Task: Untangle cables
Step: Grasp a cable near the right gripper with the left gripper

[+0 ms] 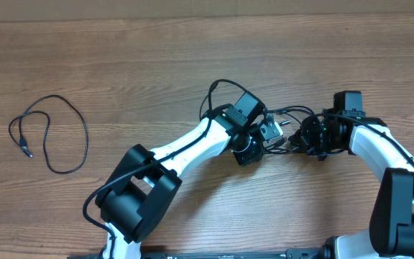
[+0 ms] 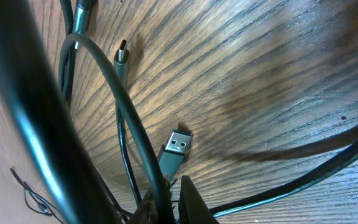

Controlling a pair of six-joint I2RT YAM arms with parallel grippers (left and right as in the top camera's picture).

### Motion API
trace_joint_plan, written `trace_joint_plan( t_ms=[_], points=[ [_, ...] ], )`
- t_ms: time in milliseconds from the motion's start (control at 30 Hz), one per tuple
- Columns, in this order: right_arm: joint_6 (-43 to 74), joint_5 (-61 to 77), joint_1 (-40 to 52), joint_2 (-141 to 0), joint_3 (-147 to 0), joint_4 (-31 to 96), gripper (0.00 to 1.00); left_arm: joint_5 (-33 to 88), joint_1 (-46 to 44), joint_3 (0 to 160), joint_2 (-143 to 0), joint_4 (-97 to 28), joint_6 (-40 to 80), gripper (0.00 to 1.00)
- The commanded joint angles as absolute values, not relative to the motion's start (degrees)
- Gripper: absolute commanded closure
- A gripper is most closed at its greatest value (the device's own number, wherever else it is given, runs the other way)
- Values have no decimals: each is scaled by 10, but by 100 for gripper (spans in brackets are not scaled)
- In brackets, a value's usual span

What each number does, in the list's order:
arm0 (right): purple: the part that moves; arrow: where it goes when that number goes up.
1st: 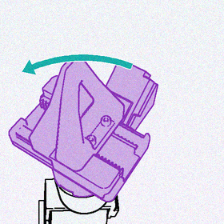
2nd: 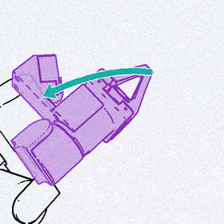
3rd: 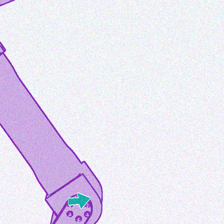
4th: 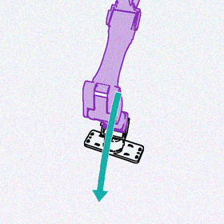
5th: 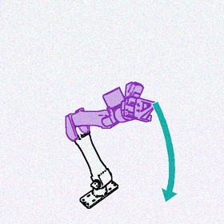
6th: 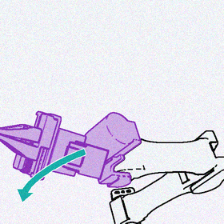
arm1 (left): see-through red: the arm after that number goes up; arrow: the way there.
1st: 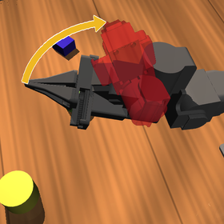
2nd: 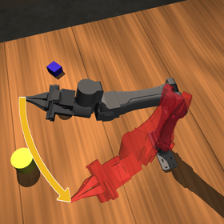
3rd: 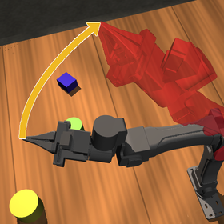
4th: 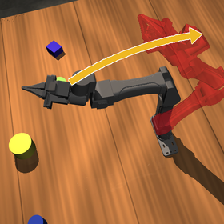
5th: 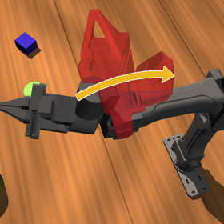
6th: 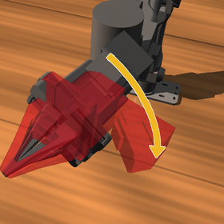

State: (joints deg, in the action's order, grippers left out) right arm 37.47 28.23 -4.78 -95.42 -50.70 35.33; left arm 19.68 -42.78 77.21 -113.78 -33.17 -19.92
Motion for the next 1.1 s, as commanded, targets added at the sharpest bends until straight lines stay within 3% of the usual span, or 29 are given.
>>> trace_joint_plan(
  t_ms=[0,433,633,767,1067],
  points=[
    [377,279,-45,-944,-507,350,95,194,-434,769,-1122,-328,-201,57],
    [377,279,-45,-944,-507,350,95,190,-435,748,-1122,-303,-201,61],
    [377,279,-45,-944,-507,350,95,188,-435,743,-1122,-292,-201,71],
    [377,279,-45,-944,-507,350,94,189,-435,745,-1122,-291,-201,96],
    [377,279,-45,-944,-507,353,92,189,-429,773,-1082,-314,-175,96]
  ],
)
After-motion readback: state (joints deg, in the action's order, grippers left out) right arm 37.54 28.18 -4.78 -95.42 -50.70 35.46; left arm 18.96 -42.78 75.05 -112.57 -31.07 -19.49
